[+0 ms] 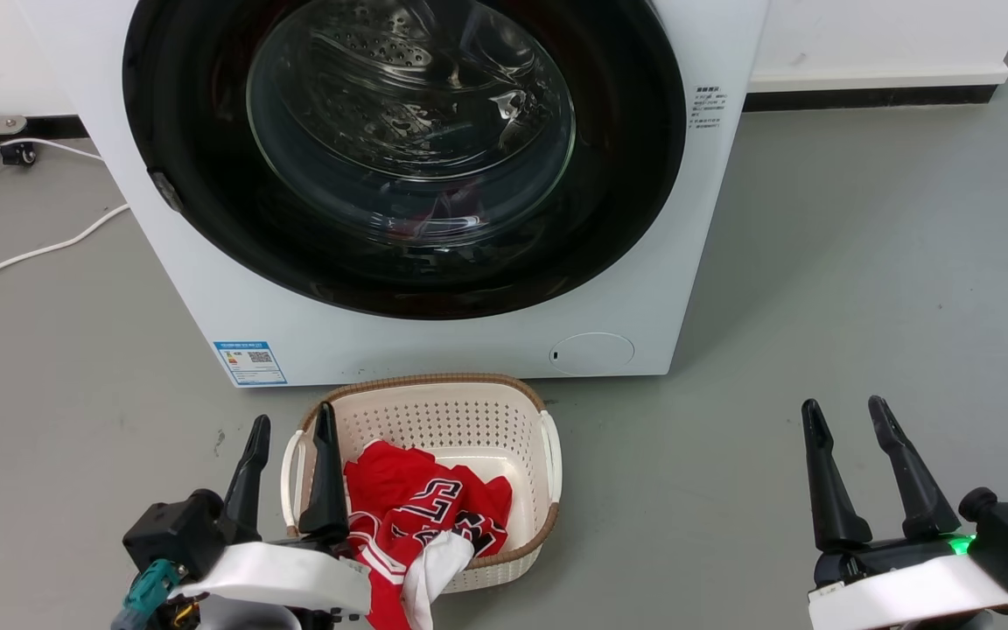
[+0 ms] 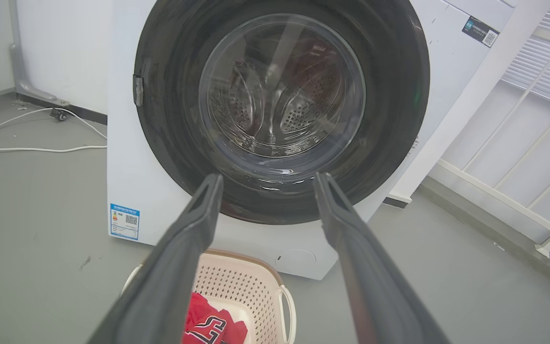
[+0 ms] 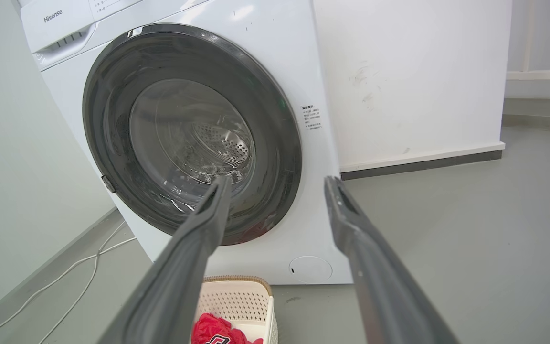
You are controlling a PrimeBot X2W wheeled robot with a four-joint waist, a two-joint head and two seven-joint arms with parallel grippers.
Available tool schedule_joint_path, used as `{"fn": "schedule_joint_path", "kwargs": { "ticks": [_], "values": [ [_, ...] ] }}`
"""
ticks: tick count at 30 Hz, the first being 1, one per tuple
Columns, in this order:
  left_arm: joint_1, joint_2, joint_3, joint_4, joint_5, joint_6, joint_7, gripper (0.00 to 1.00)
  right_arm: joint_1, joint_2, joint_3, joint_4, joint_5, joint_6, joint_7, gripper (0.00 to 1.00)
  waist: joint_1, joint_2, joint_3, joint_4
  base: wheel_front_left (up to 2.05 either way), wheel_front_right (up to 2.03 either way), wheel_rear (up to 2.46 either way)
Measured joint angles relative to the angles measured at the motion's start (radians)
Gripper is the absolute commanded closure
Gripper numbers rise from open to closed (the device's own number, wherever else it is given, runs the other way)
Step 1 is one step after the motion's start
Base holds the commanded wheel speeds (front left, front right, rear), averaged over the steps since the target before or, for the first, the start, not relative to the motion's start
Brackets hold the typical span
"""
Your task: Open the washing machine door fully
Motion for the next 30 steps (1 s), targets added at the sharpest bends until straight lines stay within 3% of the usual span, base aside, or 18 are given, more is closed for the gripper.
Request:
{"fn": "schedule_joint_path", "kwargs": {
  "ticks": [30],
  "values": [
    [0.019, 0.001, -0.039, -0.005, 0.209, 0.02, -0.062, 0.0, 0.036, -0.001, 0.002, -0.054, -0.174, 0.0, -0.063, 0.0, 0.0, 0.0, 0.005, 0.004, 0.0, 0.0, 0.0]
  ]
}}
